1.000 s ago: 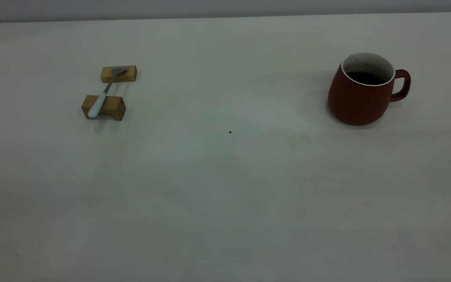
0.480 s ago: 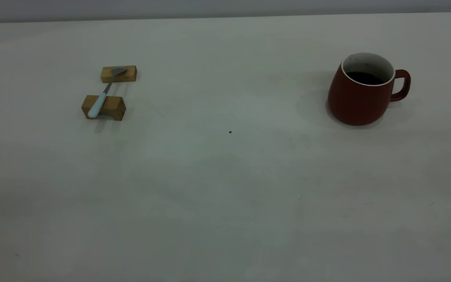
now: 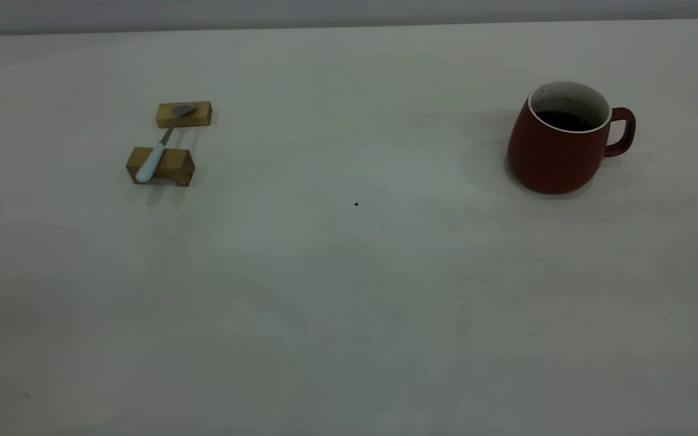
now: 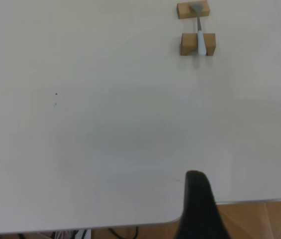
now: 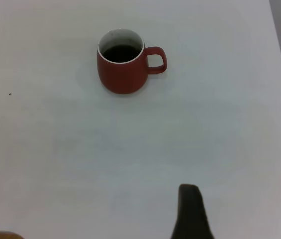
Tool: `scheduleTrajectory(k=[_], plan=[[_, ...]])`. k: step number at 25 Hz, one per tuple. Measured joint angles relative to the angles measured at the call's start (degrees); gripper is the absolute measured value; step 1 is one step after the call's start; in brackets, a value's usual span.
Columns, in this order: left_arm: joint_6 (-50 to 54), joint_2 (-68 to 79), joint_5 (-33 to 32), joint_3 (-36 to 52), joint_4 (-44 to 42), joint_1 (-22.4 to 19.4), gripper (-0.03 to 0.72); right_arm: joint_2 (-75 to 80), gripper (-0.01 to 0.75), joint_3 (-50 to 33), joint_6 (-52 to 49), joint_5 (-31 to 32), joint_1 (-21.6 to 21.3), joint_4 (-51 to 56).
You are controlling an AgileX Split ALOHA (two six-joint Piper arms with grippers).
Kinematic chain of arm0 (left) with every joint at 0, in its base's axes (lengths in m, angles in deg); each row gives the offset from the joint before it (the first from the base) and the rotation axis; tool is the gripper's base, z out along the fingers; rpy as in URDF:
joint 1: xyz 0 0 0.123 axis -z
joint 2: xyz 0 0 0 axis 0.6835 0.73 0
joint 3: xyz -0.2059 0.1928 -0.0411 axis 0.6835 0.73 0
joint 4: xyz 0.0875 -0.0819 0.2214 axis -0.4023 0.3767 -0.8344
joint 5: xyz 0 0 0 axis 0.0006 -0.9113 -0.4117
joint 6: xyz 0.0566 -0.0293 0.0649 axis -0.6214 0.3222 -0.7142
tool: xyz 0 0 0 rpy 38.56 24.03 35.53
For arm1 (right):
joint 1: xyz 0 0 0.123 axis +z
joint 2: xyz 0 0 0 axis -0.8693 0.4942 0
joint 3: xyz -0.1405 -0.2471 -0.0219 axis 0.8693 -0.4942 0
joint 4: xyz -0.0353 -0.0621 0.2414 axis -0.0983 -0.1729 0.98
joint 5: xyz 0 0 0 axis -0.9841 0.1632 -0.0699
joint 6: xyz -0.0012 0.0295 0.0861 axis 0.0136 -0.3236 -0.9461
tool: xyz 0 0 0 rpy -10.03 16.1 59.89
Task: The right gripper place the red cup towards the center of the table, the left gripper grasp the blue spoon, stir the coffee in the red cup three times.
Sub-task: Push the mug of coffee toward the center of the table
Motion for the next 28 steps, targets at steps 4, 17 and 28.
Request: scheduleTrajectory(k=[4, 17, 28], plan=[[0.0, 0.0, 0.0, 0.0, 0.0, 0.0, 0.571, 0.0, 0.588, 0.0, 0.0, 0.0, 0.0, 0.0], [0.04, 0.0, 0.0, 0.0, 0.0, 0.0, 0.571, 32.7, 0.678, 12.84, 0.4, -4.05, 0.0, 0.36], [0.04, 0.0, 0.0, 0.0, 0.0, 0.0, 0.571, 65.36, 0.668, 13.75, 6.36, -28.7, 0.0, -7.07]])
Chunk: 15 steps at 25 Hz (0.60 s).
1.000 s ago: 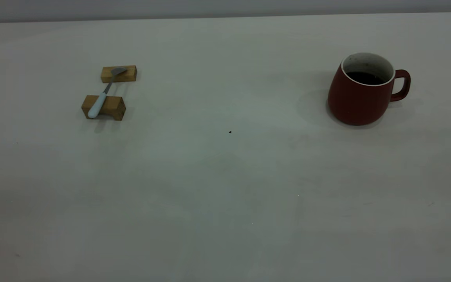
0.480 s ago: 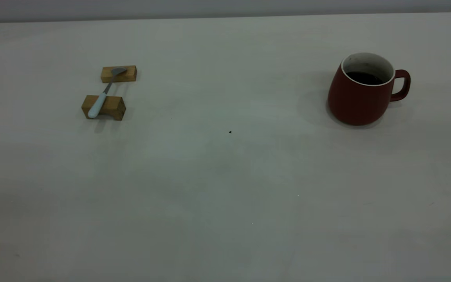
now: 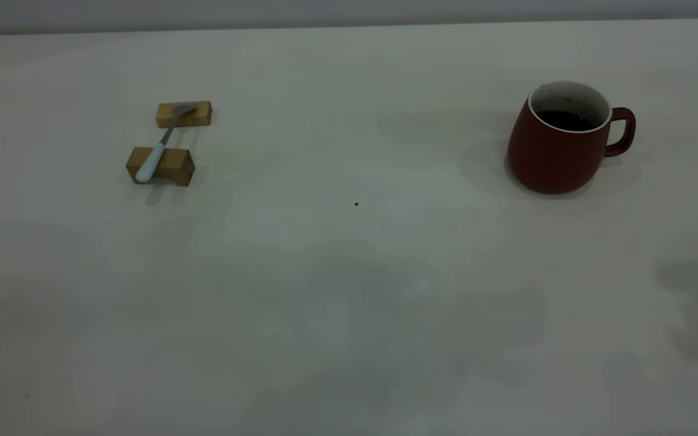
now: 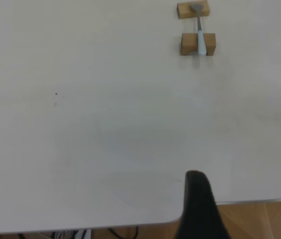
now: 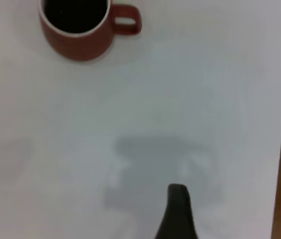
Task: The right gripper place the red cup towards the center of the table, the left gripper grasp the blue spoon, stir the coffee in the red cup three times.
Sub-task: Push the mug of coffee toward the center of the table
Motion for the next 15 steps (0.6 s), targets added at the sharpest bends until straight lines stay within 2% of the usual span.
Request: scheduleTrajectory(k=[2, 5, 9, 15], plan=[[0.0, 0.0, 0.0, 0.0, 0.0, 0.0, 0.571, 4.93, 0.664, 0.19, 2.36, -4.62, 0.0, -0.33], [0.0, 0.0, 0.0, 0.0, 0.0, 0.0, 0.571, 13.82, 0.659, 2.61, 5.86, -7.46, 0.0, -0.4], [0.0, 0.0, 0.0, 0.0, 0.0, 0.0, 0.571, 26.49, 0.648, 9.75, 12.75, -7.6, 0.3, -0.6], [0.0, 0.0, 0.0, 0.0, 0.0, 0.0, 0.571, 41.2, 0.645, 20.45, 29.29, -7.59, 0.4, -0.7]])
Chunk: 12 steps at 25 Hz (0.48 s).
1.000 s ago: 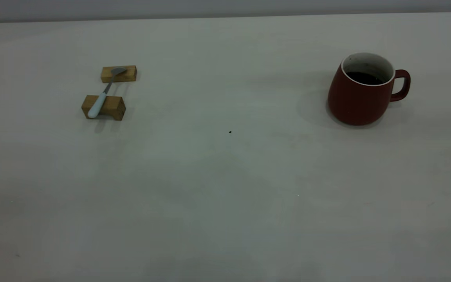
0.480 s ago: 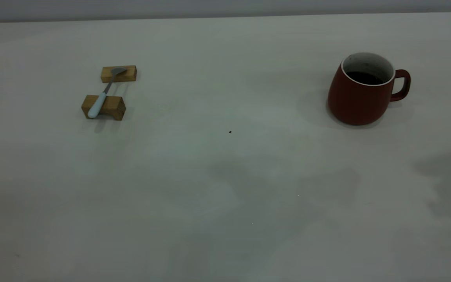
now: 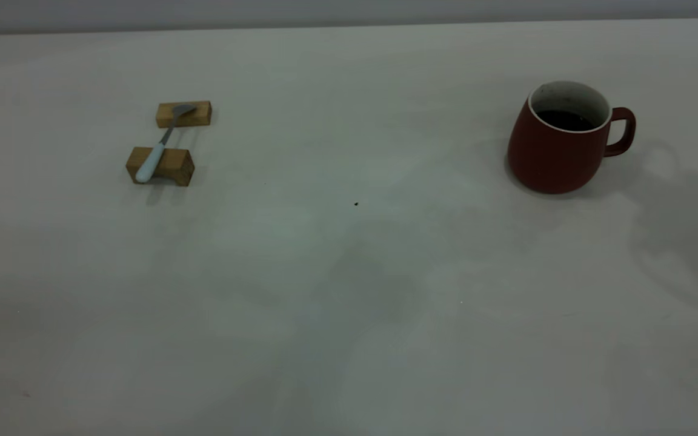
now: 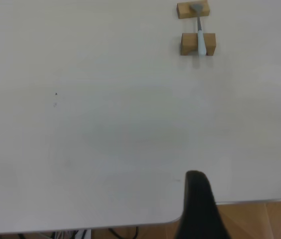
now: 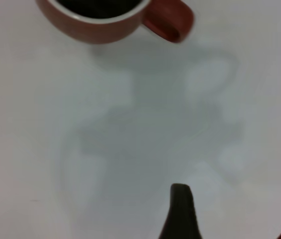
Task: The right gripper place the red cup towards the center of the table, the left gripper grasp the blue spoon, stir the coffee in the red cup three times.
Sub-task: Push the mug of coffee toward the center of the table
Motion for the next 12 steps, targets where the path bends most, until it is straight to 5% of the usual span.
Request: scheduleTrajectory(k=[12], plan=[[0.0, 0.0, 0.0, 0.0, 0.0, 0.0, 0.571, 16.11, 0.614, 12.35, 21.54, -1.53, 1.21, -5.94]])
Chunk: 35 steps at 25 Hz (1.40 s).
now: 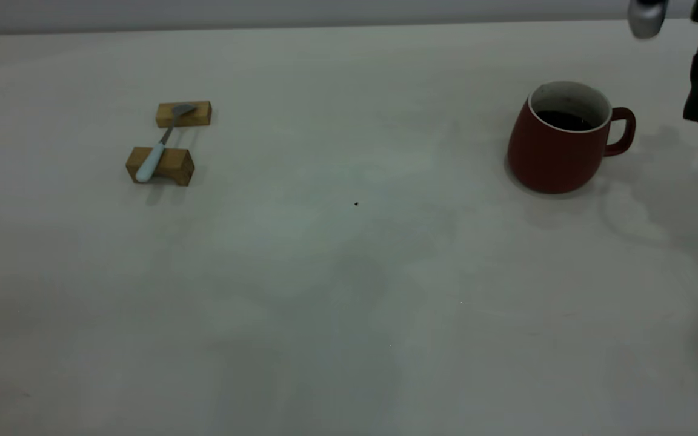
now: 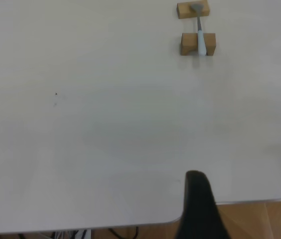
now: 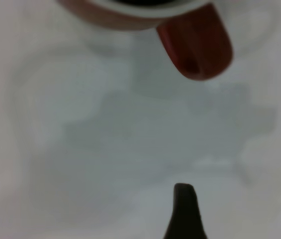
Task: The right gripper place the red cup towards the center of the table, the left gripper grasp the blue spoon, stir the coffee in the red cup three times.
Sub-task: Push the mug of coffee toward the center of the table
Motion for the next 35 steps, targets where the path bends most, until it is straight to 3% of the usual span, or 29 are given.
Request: scheduleTrajectory(k=[10, 35], plan=[[0.0, 0.0, 0.0, 0.0, 0.0, 0.0, 0.571, 3.56, 0.601, 0.29, 8.57, -9.11, 1.49, -2.36], [0.02, 0.0, 0.0, 0.0, 0.0, 0.0, 0.571, 6.91, 0.593, 0.88, 11.97, -10.83, 7.0, -1.47]])
